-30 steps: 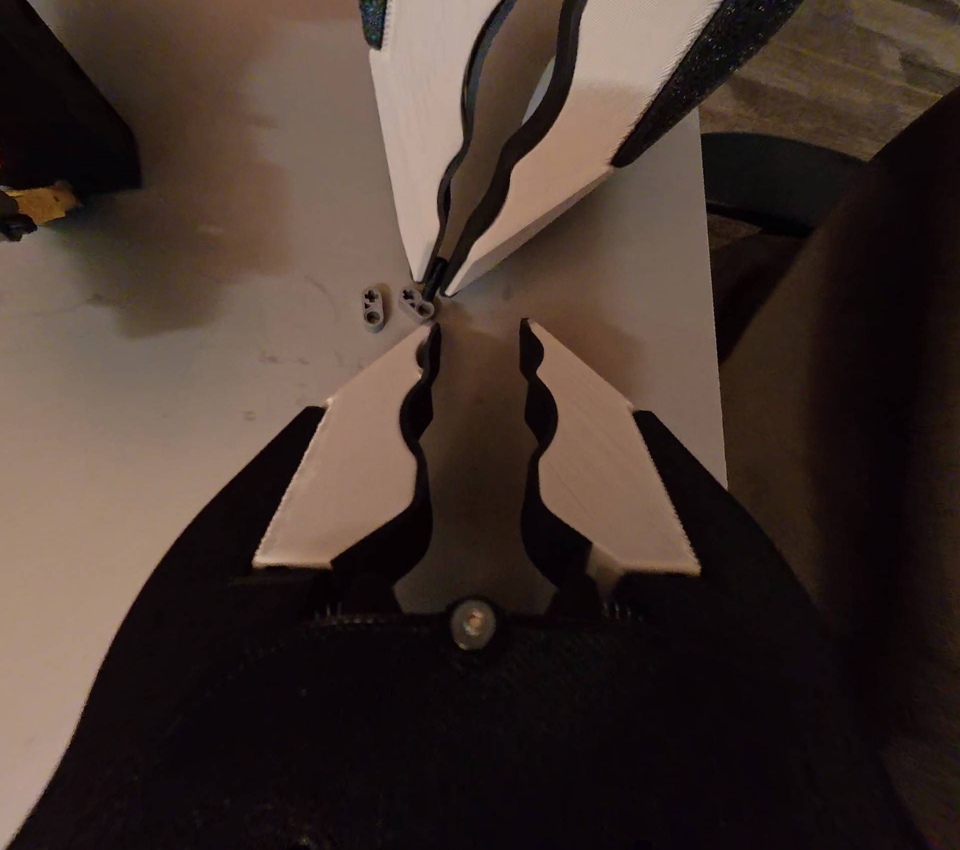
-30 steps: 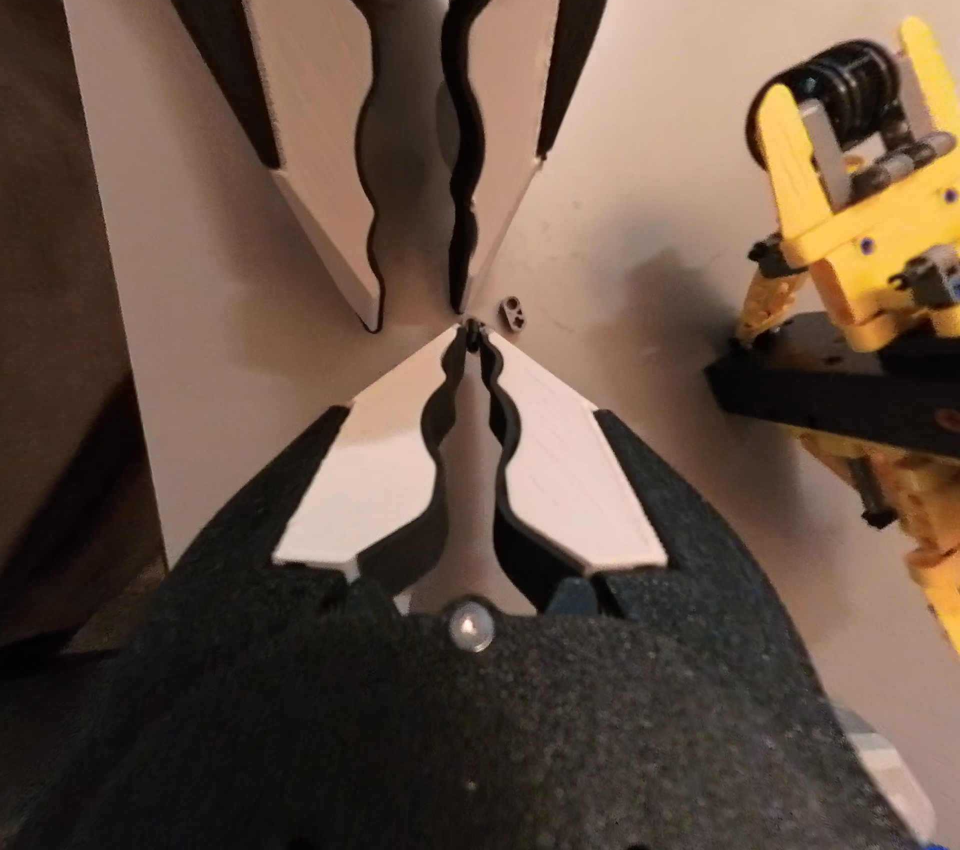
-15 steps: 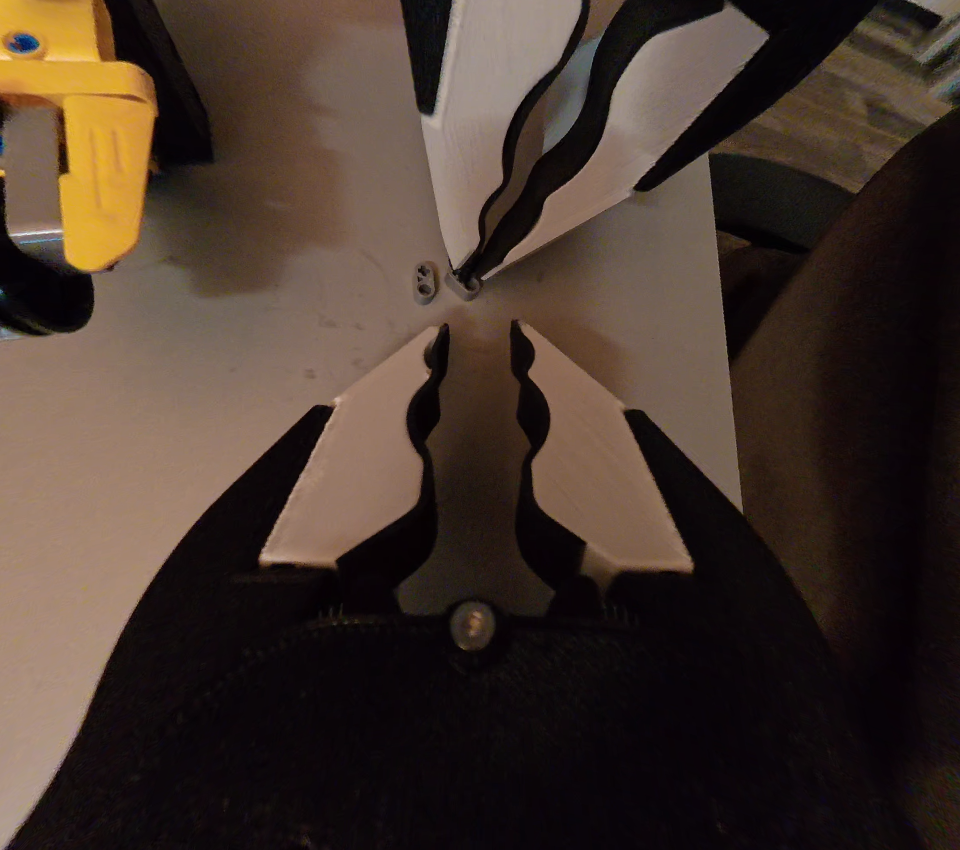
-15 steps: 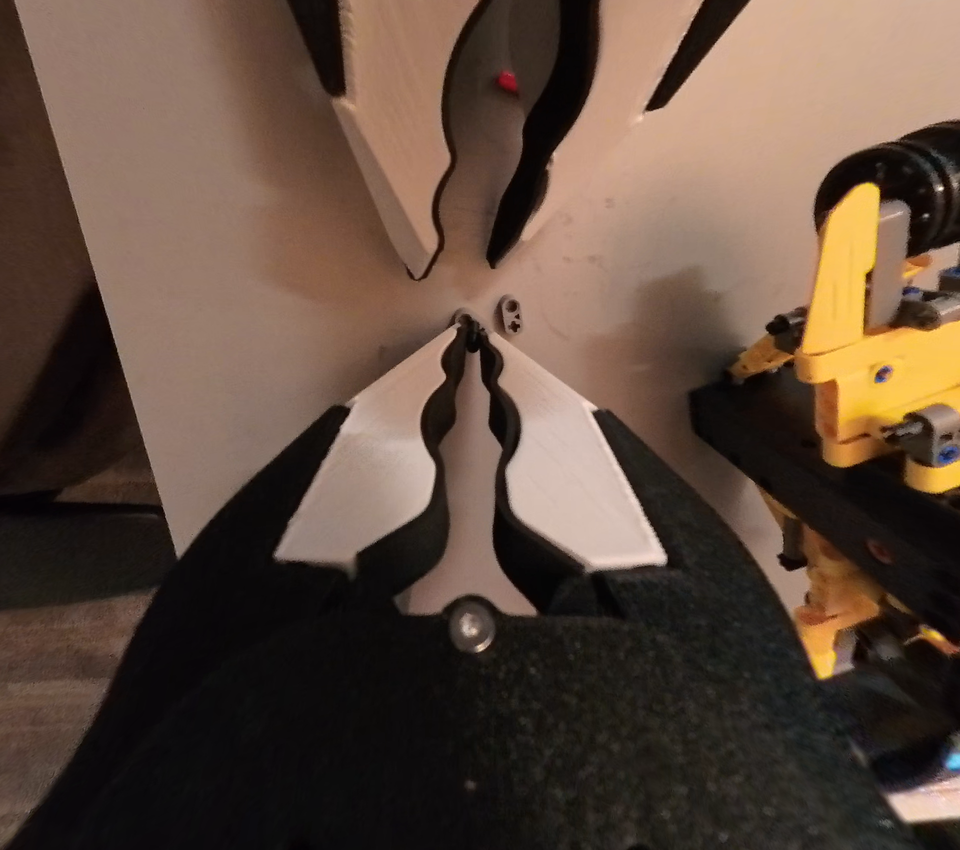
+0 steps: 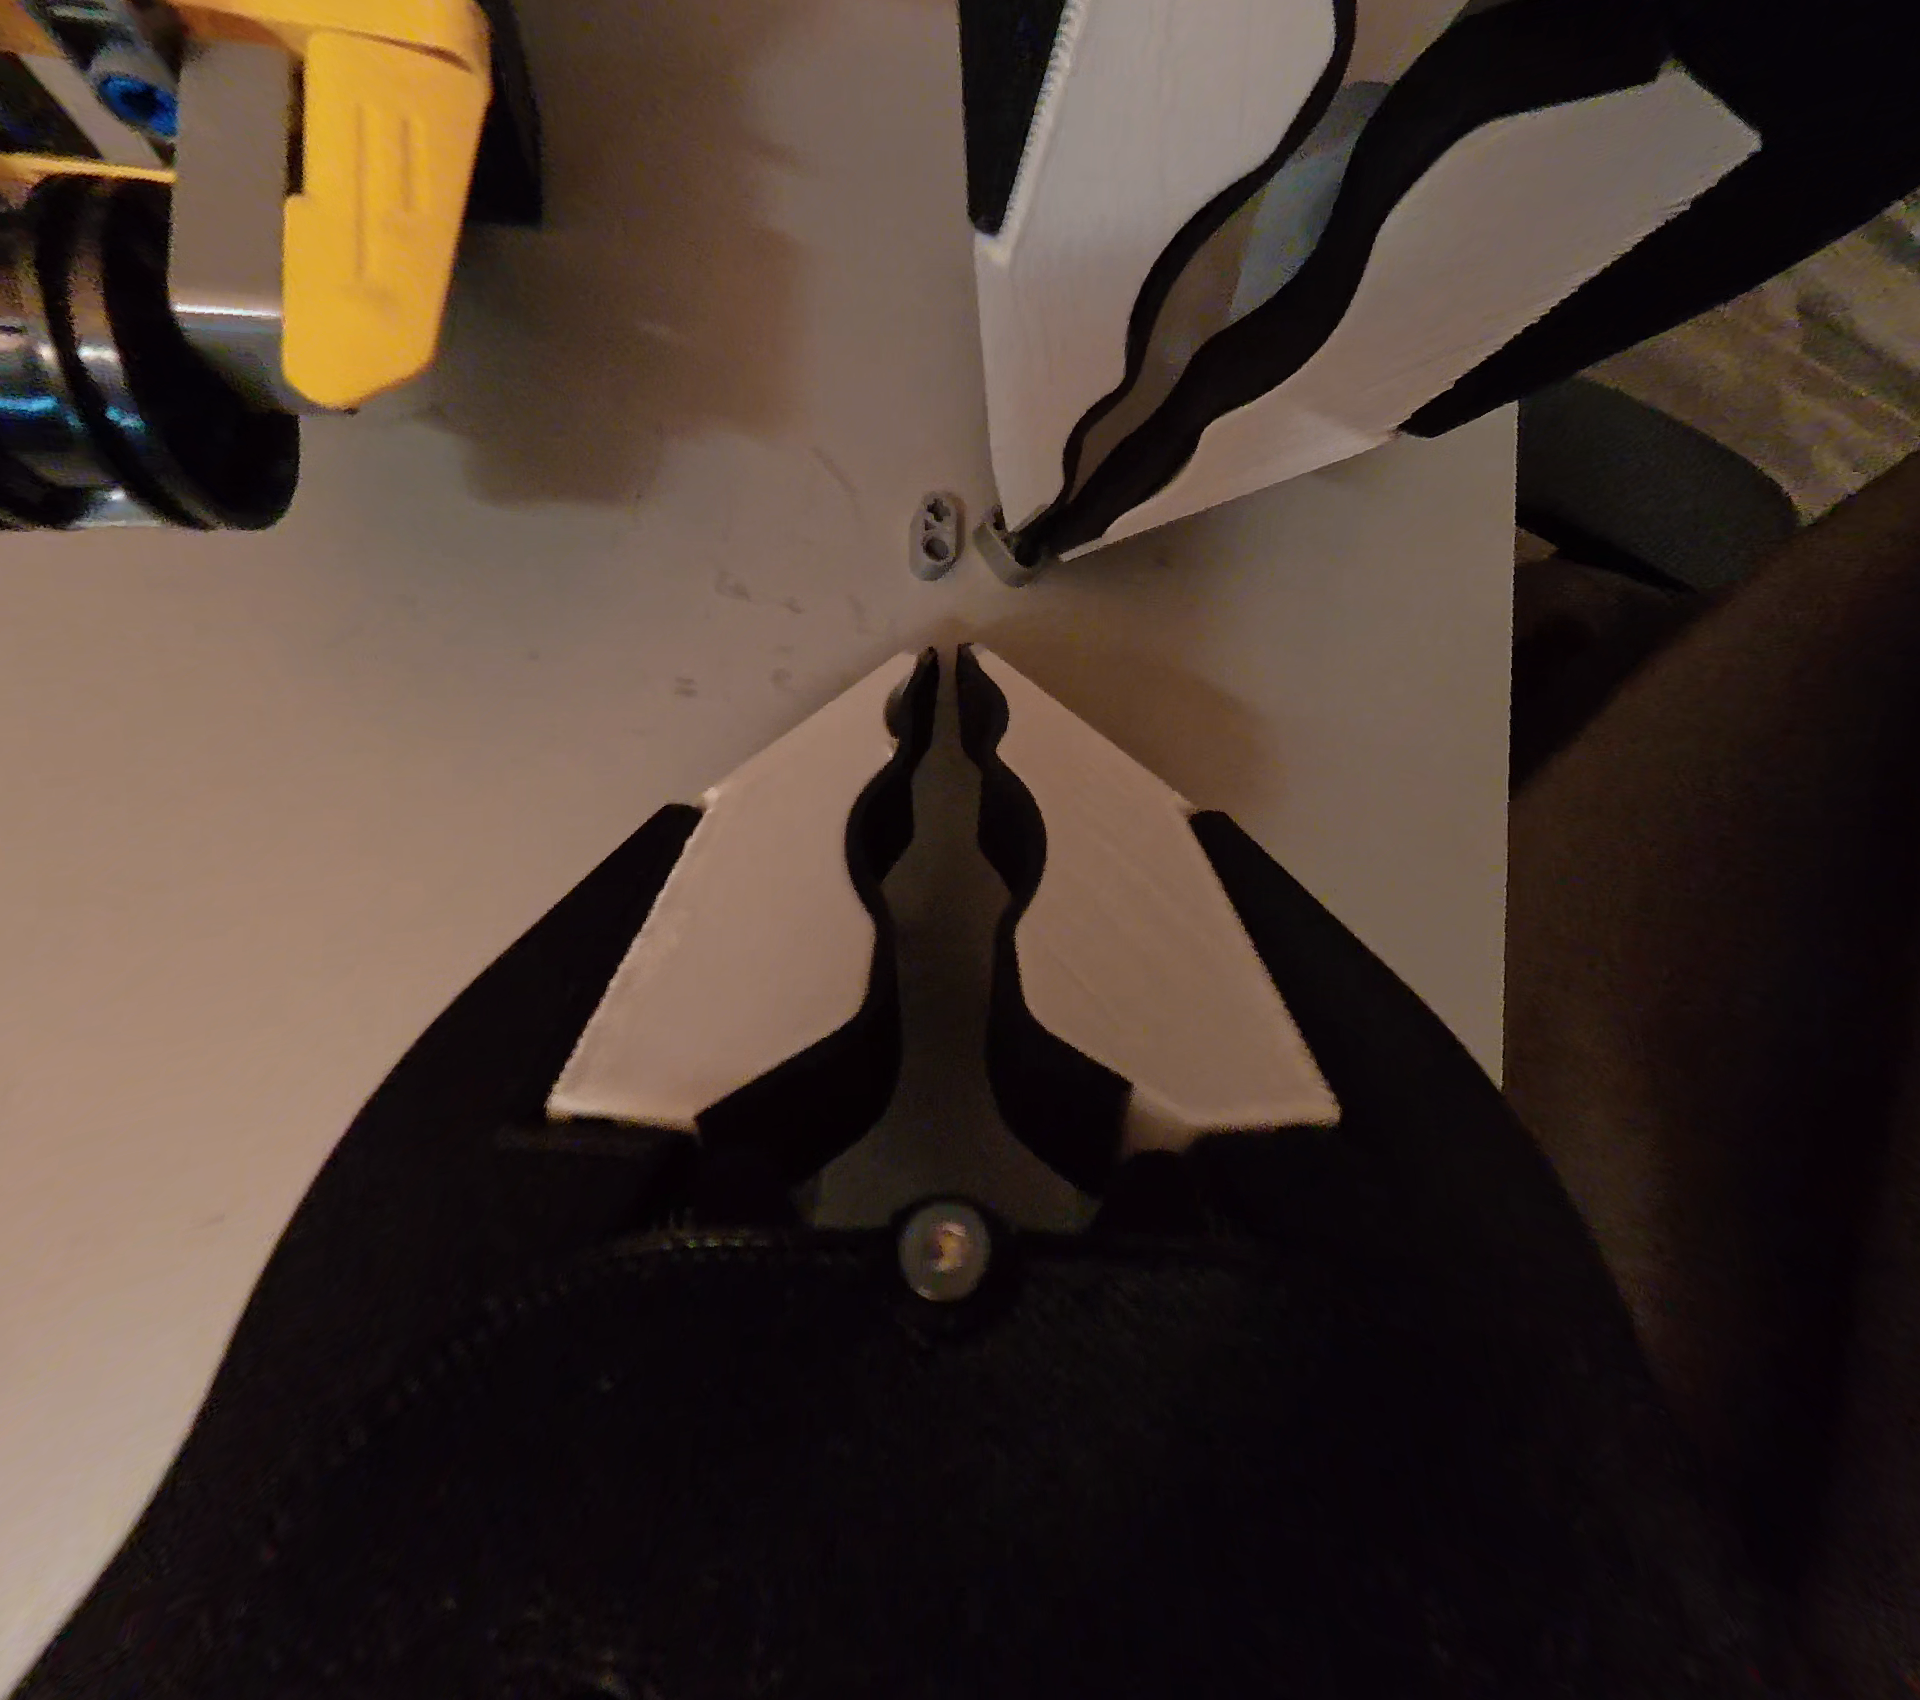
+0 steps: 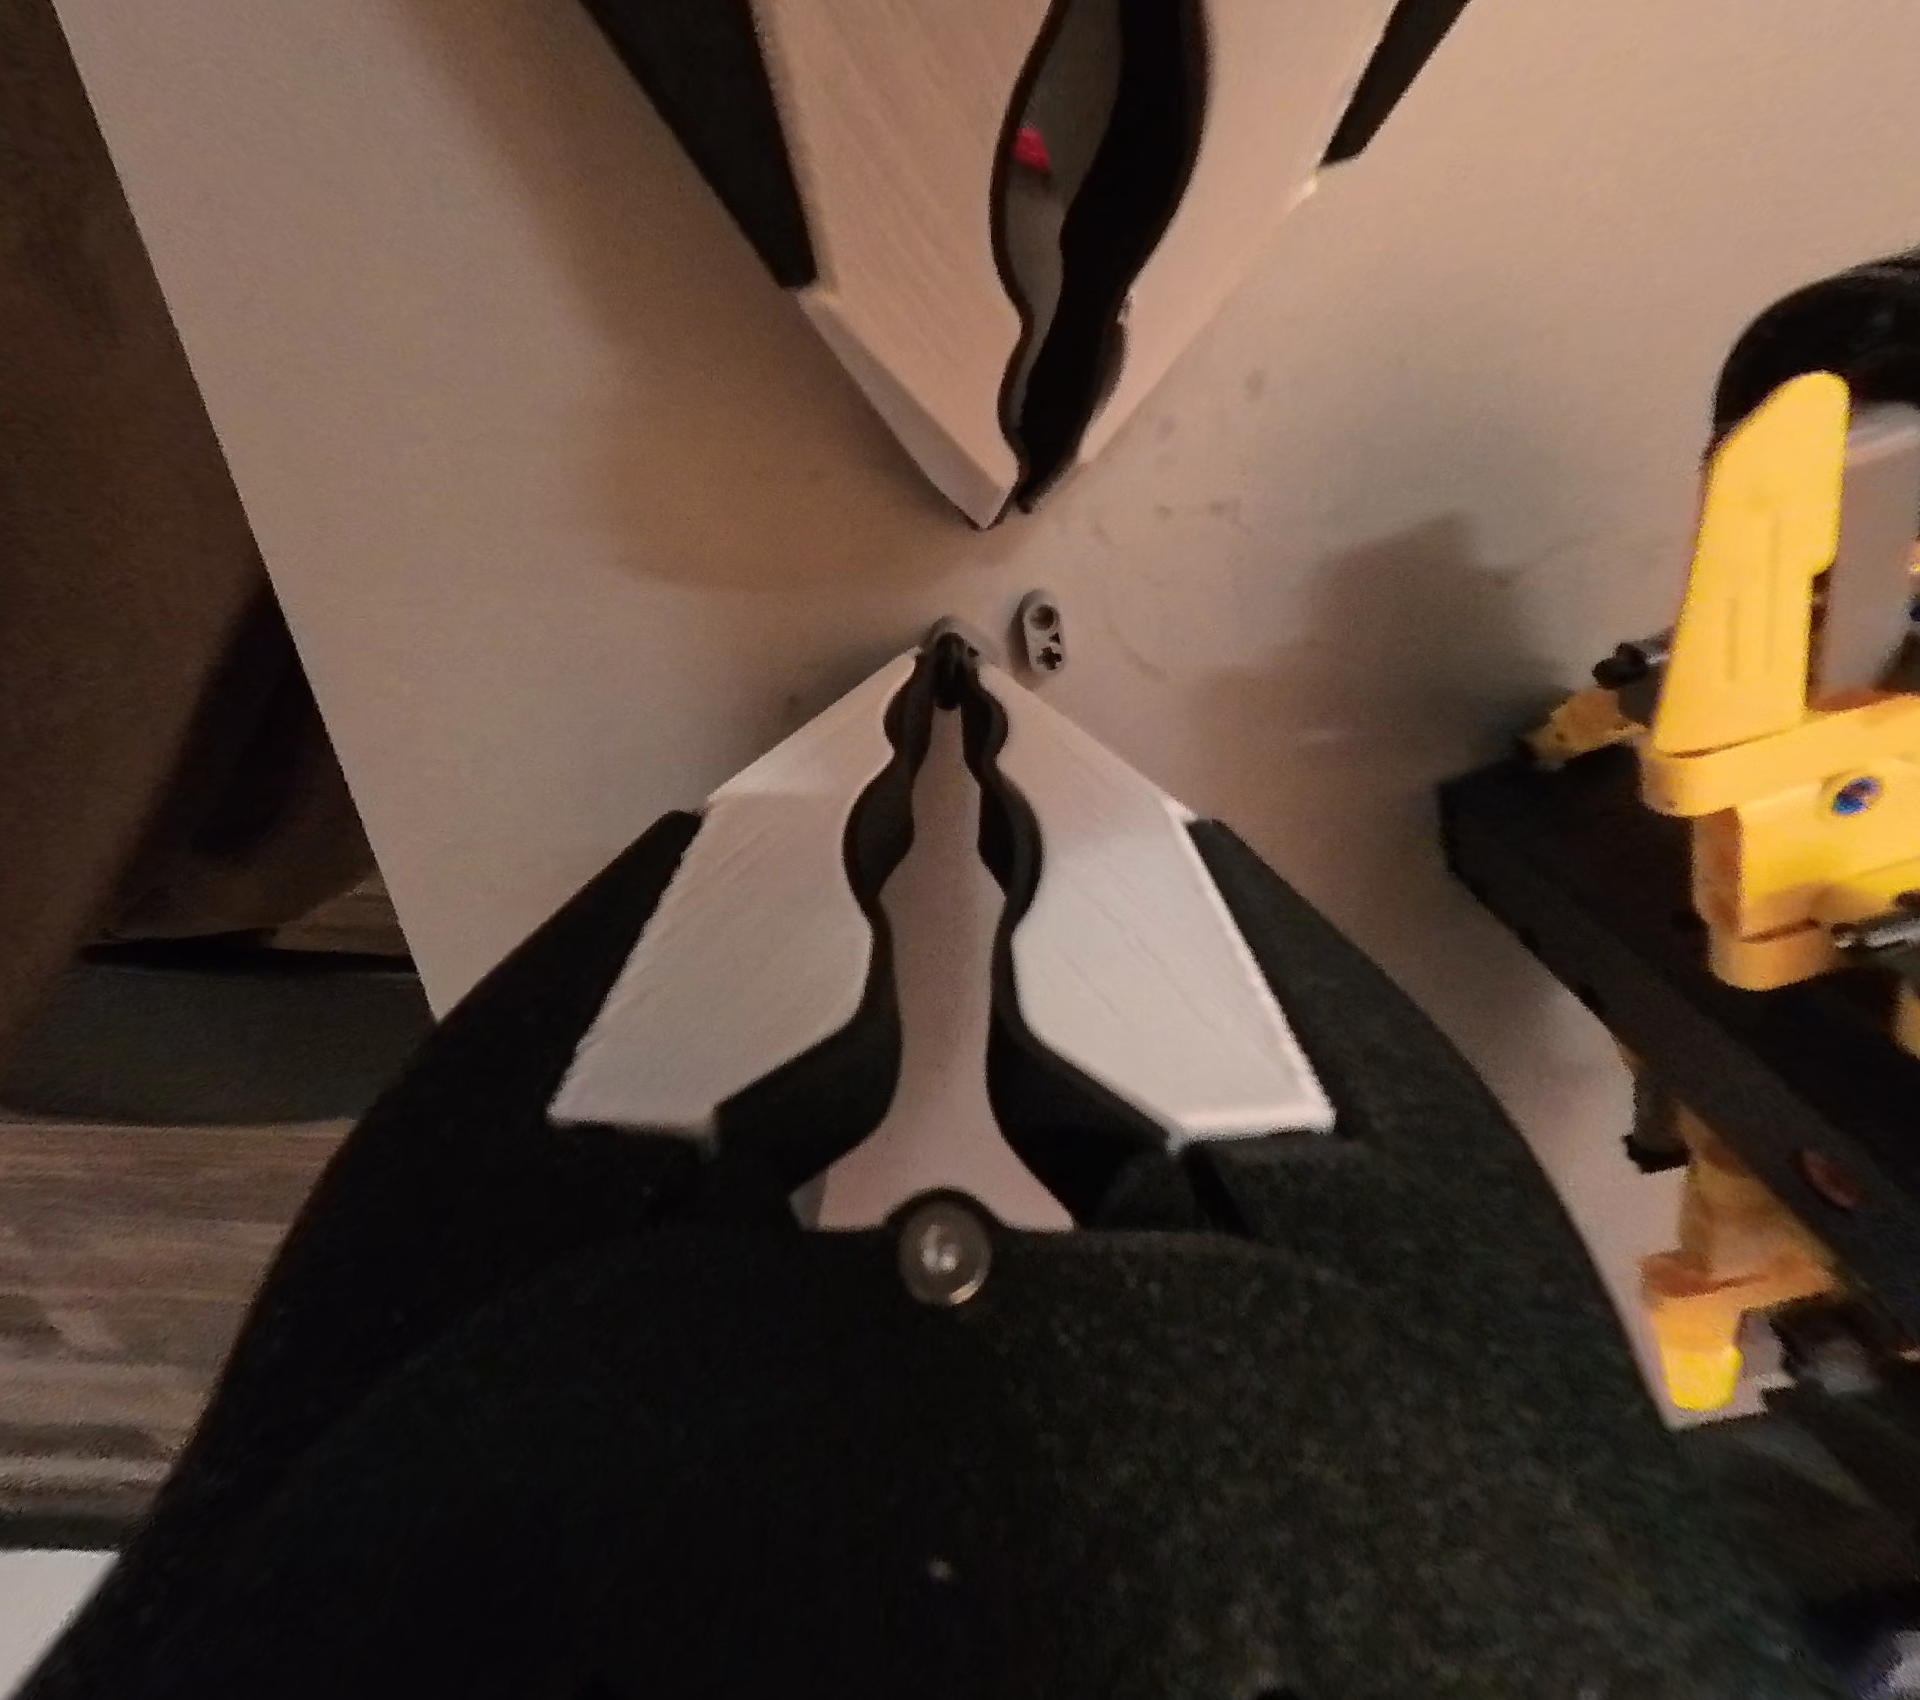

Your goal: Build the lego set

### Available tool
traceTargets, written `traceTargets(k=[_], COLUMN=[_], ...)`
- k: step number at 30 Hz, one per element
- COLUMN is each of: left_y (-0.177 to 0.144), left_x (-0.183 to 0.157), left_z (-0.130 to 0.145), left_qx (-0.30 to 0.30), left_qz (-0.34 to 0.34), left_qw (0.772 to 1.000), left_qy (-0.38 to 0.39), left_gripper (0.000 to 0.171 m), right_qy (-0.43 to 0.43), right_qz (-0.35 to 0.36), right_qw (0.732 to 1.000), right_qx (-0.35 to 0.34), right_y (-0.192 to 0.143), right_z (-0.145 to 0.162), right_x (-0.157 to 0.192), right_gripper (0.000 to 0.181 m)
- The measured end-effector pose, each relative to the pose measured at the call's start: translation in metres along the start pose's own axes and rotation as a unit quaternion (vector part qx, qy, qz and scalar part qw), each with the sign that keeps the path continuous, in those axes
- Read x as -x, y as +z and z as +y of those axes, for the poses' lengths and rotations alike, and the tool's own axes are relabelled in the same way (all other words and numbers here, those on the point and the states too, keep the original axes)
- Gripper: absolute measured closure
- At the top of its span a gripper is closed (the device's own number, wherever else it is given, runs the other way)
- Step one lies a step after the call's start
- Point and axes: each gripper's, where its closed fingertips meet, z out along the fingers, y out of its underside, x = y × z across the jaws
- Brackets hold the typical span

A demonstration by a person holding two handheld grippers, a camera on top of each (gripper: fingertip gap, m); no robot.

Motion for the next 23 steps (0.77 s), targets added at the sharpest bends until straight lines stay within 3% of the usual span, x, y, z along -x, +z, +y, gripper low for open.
traceTargets(k=[6,10,15,17,19,21,23], left_y=[-0.012,-0.029,-0.040,-0.052,-0.077,-0.099,-0.106], left_x=[0.022,0.019,0.003,-0.009,-0.019,-0.024,-0.025], left_z=[-0.004,-0.019,-0.038,-0.056,-0.076,-0.088,-0.091], left_qx=[-0.020,-0.074,-0.134,-0.191,-0.260,-0.301,-0.313], left_qz=[-0.034,0.012,0.087,0.159,0.263,0.352,0.385], left_qw=[0.999,0.994,0.980,0.956,0.907,0.851,0.828], left_qy=[-0.036,-0.077,-0.115,-0.153,-0.204,-0.247,-0.263], left_gripper=[0.171,0.167,0.158,0.154,0.142,0.146,0.149], right_qy=[0.073,0.086,0.050,0.036,0.021,0.006,-0.014], right_qz=[-0.028,-0.026,0.040,0.094,0.144,0.186,0.234], right_qw=[0.997,0.996,0.989,0.976,0.960,0.943,0.926], right_qx=[0.002,-0.005,-0.129,-0.192,-0.241,-0.276,-0.297], right_y=[0.001,-0.002,-0.040,-0.065,-0.087,-0.105,-0.118], right_z=[0.001,0.000,-0.027,-0.037,-0.044,-0.048,-0.050], right_x=[0.000,-0.001,-0.013,-0.020,-0.023,-0.022,-0.021], right_gripper=[0.177,0.177,0.177,0.177,0.177,0.177,0.177])
